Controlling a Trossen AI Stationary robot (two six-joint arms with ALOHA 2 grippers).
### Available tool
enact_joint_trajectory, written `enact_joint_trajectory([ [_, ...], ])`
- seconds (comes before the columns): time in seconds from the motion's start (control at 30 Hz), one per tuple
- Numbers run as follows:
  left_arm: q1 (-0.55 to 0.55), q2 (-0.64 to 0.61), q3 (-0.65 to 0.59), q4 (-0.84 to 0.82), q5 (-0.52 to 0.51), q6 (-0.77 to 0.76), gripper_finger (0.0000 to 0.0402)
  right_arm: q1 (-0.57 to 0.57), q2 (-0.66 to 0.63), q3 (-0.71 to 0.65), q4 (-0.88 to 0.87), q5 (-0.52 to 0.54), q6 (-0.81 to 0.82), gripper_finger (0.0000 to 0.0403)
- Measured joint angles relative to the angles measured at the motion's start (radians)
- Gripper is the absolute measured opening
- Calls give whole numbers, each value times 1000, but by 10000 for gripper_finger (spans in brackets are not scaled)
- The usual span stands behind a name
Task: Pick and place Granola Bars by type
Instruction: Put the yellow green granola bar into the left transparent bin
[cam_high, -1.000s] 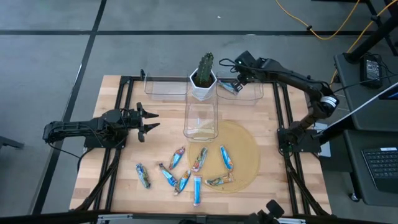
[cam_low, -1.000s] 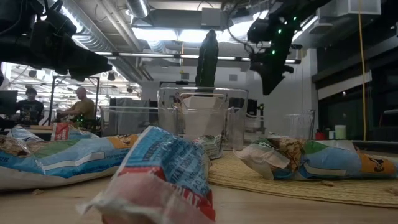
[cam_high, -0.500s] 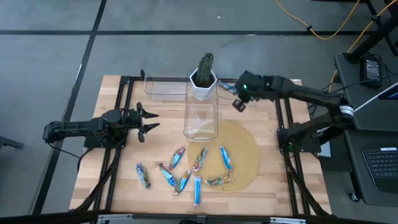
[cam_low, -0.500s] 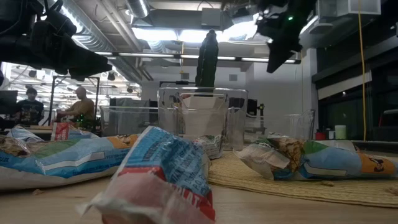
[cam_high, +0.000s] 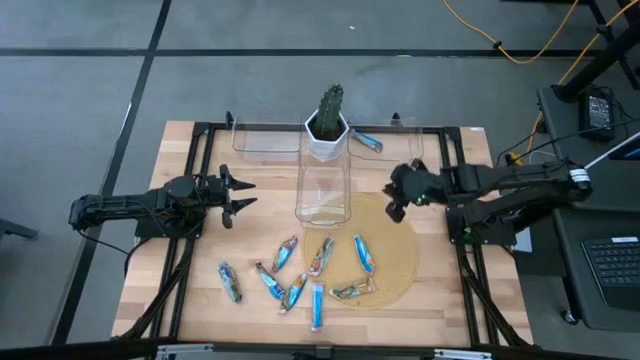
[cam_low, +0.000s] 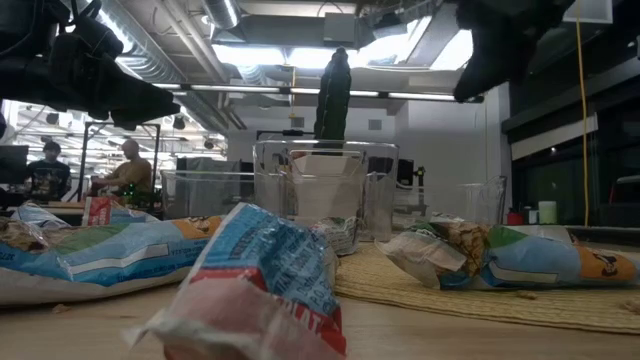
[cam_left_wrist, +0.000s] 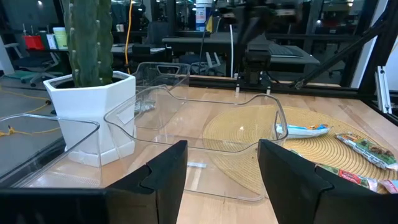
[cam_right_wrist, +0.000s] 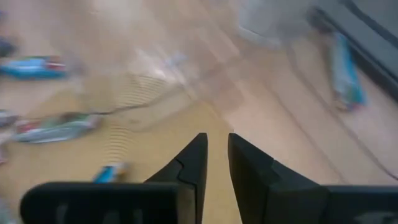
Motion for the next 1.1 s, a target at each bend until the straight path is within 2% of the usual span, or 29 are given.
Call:
enact_joint_trajectory([
  [0.2, 0, 0, 0, 0, 0, 0, 191, 143, 3, -56, 249, 7, -73, 69],
  [0.33, 0, 0, 0, 0, 0, 0, 189, 218, 7, -86, 359, 63, -67, 69],
  [0.5, 0, 0, 0, 0, 0, 0, 191, 301, 20, -116, 416, 125, -70, 69],
  [0.77, 0, 0, 0, 0, 0, 0, 191, 397, 97, -123, 448, 126, -100, 69],
  [1.1, 0, 0, 0, 0, 0, 0, 190, 421, 248, -123, 458, 125, -217, 69],
])
